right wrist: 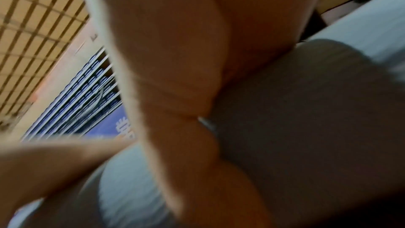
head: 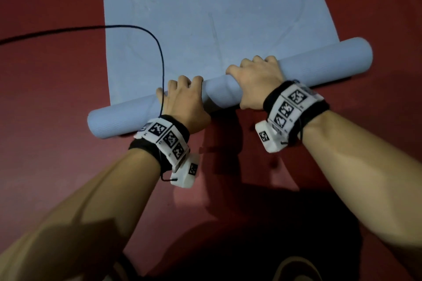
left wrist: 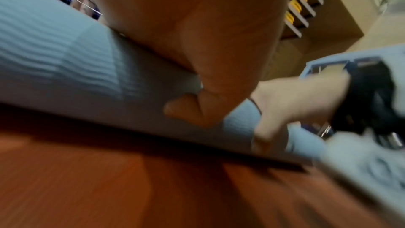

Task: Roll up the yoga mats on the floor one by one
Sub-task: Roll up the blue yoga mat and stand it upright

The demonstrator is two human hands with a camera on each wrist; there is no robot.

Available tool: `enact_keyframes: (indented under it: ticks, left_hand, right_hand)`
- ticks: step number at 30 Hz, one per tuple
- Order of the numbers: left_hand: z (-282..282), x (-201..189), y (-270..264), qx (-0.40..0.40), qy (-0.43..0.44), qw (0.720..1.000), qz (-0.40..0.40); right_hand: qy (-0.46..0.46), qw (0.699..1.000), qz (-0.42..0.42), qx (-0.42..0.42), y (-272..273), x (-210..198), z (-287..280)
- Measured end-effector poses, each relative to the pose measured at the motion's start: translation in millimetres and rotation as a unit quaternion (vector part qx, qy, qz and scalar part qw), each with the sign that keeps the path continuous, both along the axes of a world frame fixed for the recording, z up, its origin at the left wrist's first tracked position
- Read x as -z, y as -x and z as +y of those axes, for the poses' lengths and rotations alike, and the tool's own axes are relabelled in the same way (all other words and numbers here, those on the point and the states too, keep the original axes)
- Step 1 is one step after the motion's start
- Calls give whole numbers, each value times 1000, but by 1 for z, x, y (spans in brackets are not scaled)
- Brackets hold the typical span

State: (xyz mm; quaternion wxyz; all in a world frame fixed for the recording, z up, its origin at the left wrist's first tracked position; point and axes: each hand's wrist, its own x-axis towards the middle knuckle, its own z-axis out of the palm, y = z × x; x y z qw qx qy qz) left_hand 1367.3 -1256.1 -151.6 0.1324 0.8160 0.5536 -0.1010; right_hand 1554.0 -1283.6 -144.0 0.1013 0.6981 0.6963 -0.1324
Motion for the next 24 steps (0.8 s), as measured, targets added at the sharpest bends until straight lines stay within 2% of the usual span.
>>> enact_keyframes:
  ticks: [2, 6, 8, 12, 14, 19, 24]
  left_hand:
    - [3, 0, -1, -2, -5, 1000, 6]
    - [27, -5, -8, -18, 43, 999, 24]
    - [34, -4, -9, -11, 54, 998, 23]
    - [44, -13, -10, -2, 104, 994, 26]
    - [44, -15, -10, -2, 106, 994, 22]
    - [25, 0, -1, -50, -5, 999, -20]
    - [31, 5, 4, -4, -51, 999, -3]
  right_hand:
    - [44, 999, 9, -3, -2, -5, 14]
    - [79, 996, 37, -12, -9, -8, 26]
    - [37, 999, 34, -21, -12, -6, 18]
    - [-117, 993, -27, -14, -9, 16, -6]
    - [-131, 991, -32, -7, -8, 21, -5]
    - [-28, 1000, -10, 4, -11, 2, 21]
    - [101, 995, 27, 3, -18, -13, 55]
